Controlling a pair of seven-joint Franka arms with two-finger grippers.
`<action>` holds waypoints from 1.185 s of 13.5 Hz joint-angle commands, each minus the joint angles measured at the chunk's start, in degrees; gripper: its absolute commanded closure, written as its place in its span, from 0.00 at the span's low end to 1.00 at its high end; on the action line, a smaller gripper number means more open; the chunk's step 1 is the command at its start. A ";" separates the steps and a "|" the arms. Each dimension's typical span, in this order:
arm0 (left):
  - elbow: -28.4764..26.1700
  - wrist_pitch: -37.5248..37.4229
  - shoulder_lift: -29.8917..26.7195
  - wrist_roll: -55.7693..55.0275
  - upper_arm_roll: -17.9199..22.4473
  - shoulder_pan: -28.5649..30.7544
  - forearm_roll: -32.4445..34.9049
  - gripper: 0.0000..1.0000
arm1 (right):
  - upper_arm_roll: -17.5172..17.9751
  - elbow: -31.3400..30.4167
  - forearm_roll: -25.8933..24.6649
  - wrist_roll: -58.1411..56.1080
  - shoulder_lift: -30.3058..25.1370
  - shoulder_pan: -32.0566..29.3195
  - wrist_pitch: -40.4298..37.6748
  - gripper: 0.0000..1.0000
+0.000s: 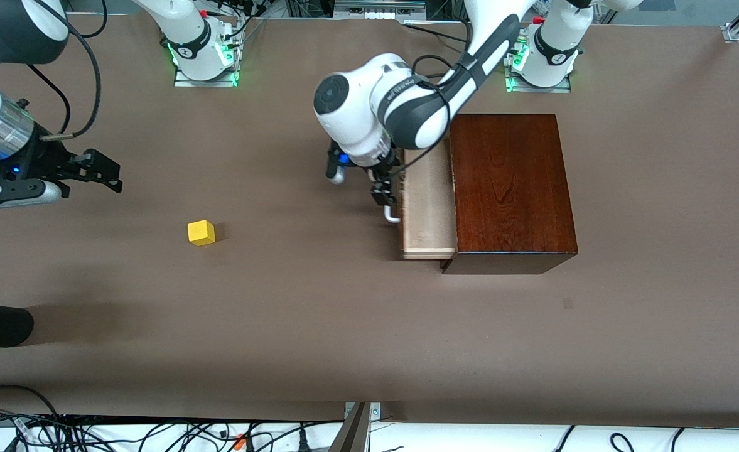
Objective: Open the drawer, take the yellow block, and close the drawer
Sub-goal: 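Push the drawer shut with the left gripper while the right gripper withdraws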
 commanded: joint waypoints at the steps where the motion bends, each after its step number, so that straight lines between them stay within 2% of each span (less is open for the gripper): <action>1: -0.52 -2.95 -0.87 2.13 0.24 2.67 2.28 0.00 | 0.17 2.19 -0.38 -0.46 1.78 -0.21 -1.47 0.00; 5: -2.19 -4.88 -1.92 2.31 0.32 5.66 2.37 0.00 | -0.45 5.96 -1.35 -1.60 1.69 -0.12 -6.48 0.00; 13: -3.86 -8.14 -2.36 2.22 0.59 9.53 2.45 0.00 | 0.08 6.93 -1.09 -1.25 1.60 0.23 -9.56 0.00; 16: -3.25 -7.26 -2.28 1.35 0.50 8.92 2.37 0.00 | -0.18 6.59 -0.74 -1.25 1.43 0.14 -10.09 0.00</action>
